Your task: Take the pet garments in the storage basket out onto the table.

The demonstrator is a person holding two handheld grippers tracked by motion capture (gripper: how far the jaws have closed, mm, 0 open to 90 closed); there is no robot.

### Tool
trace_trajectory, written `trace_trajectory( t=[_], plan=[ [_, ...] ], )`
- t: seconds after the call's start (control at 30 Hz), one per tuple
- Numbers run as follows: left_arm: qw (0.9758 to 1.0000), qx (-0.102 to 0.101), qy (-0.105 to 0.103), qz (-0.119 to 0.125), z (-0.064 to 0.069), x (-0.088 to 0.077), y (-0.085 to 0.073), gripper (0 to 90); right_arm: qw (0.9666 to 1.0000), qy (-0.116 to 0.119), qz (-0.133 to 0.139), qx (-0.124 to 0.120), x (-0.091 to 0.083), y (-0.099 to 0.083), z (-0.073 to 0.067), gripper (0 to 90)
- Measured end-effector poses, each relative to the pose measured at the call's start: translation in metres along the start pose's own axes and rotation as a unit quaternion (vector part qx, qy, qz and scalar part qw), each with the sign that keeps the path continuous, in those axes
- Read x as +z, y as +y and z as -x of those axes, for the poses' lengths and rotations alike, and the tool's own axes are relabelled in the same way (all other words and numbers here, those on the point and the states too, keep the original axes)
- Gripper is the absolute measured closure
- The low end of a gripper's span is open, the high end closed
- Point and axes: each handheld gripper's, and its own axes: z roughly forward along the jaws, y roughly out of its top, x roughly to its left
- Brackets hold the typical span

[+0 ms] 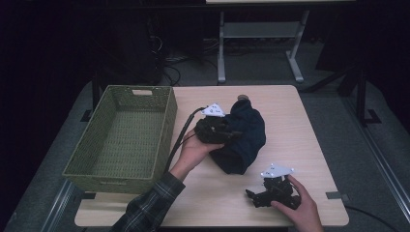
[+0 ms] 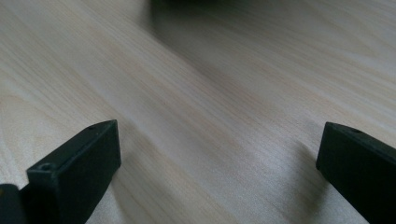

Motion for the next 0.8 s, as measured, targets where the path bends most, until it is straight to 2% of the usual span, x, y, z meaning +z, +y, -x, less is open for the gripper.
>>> trace_trajectory(
  t=[0.37,0.43,0.53,0.57,0.7,0.8],
  plan=[
    [0.9989,-0.003,0.002,-0.047,-0.006,0.052,-0.021,64.0,1.0,0.0,-0.002,0.002,0.0,0.0,0.0,0.0],
    [0.9984,-0.007,0.0,-0.057,-0.007,0.061,-0.026,63.9,1.0,0.0,0.0,-0.001,0.0,0.0,0.0,0.0],
    [0.9971,-0.001,0.004,-0.076,-0.006,0.075,-0.034,63.9,1.0,0.0,0.0,-0.002,0.0,0.0,0.0,0.0],
    [0.9963,0.001,0.003,-0.086,-0.006,0.083,-0.039,63.8,1.0,0.0,0.0,-0.002,0.0,0.0,0.0,0.0],
    [0.994,0.005,0.007,-0.109,-0.006,0.095,-0.048,63.2,1.0,0.001,-0.001,-0.002,0.0,0.0,0.0,0.0],
    [0.9937,0.009,0.012,-0.111,-0.005,0.1,-0.053,62.4,1.0,0.001,-0.001,-0.002,0.0,0.0,0.0,0.0]
  ],
)
